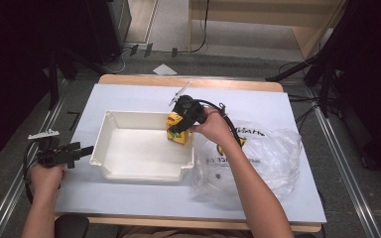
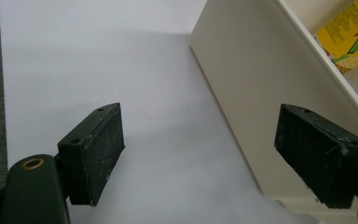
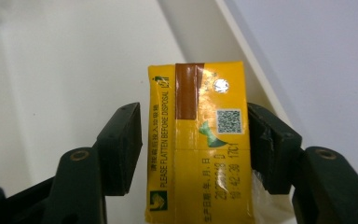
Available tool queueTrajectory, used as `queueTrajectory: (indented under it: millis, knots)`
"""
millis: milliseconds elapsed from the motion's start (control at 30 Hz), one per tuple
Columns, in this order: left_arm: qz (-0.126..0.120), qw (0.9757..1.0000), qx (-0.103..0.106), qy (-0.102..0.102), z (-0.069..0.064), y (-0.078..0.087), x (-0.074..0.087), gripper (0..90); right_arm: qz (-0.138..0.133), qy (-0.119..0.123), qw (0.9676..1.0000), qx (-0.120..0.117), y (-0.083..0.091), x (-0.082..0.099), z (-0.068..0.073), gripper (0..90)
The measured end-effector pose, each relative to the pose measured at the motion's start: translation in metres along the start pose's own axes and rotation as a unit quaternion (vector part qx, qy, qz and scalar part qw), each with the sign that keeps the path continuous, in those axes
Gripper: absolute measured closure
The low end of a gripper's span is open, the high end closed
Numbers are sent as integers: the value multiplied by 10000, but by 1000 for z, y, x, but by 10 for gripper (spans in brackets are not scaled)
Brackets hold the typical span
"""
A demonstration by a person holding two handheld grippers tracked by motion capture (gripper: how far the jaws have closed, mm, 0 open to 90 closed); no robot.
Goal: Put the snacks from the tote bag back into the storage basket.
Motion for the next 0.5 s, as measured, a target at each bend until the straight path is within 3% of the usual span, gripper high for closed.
queueTrajectory:
  millis: [200,500]
  knots:
    - [-1,10000,-4,5,0,0,0,169,-110,-52,9997,221,21,-7,3,392]
    - [5,10000,-16,12,0,-1,0,168,-256,-188,9994,136,41,-14,11,394]
Point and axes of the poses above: each handheld gripper's, and its own axes: y roughly backward along the jaws, x roughly out of its underside, z roughly to its left, the point moved 2 cm from there along -y, roughly forward along the jaws, and after that the axes turned 14 degrees about y, right-handed, at the moved point
